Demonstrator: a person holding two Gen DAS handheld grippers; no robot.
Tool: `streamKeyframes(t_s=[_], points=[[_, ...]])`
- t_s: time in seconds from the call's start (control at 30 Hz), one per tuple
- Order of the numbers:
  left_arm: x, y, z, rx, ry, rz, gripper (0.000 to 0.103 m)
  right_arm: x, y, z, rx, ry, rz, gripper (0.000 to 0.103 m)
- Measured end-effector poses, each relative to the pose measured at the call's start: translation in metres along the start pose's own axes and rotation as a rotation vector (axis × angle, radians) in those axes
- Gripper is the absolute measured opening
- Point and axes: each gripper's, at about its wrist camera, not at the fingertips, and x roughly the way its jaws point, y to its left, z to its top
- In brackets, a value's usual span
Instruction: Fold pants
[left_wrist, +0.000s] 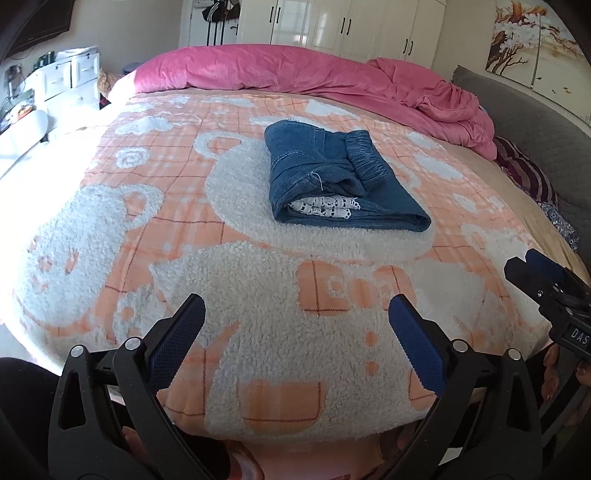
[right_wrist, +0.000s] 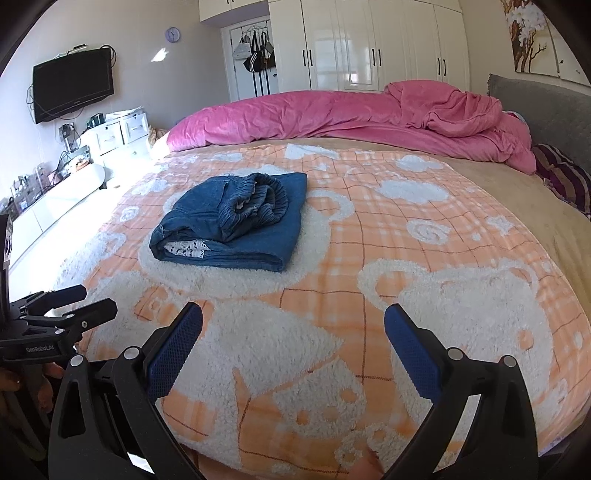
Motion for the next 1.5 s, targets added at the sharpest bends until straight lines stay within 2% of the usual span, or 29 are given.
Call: streamKeyframes(t_s=[1.5], points=[[-0.003,-0.003,0.004,-0.002,0.016,-0.021,0.094,0.015,0.002,0.002,-0.004,0.02,-0.008,0.098]])
